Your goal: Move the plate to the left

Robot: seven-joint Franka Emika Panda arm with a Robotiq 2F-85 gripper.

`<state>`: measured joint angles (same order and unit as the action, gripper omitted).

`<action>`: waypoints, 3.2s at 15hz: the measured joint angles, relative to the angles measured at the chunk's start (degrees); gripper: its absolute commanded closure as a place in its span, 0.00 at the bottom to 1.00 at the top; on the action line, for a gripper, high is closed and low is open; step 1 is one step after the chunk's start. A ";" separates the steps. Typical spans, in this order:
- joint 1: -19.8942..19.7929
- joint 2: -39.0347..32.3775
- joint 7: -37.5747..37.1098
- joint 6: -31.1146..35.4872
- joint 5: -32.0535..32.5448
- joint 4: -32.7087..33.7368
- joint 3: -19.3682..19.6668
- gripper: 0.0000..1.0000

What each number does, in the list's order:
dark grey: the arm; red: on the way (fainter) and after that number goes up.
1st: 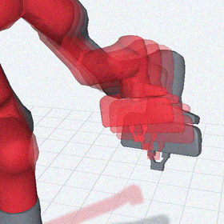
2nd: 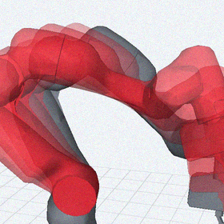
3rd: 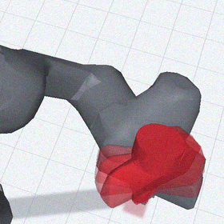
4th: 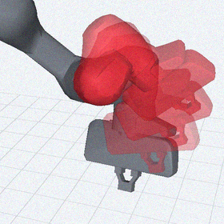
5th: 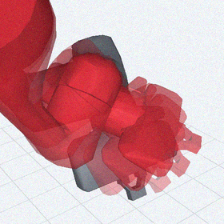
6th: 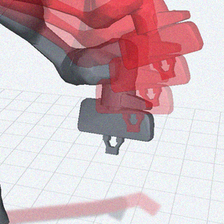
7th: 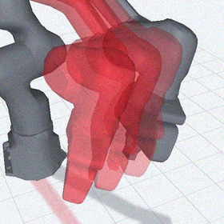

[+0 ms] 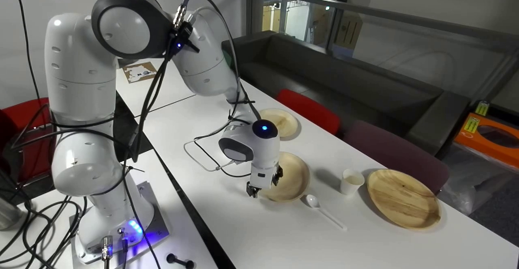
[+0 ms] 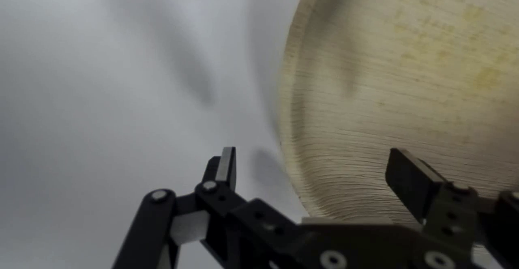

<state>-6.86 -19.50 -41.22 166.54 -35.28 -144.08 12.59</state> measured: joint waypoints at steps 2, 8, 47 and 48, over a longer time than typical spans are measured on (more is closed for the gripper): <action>0.28 -0.61 -1.35 0.00 1.80 0.02 0.36 0.33; 1.05 -1.45 -4.71 -0.13 7.08 0.02 1.26 0.77; 3.42 75.60 21.85 -68.02 18.02 -14.75 -14.26 0.99; 3.96 76.44 23.00 -69.31 18.10 -14.78 -15.38 0.99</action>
<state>-2.90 56.94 -18.21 97.24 -17.18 -158.86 -2.79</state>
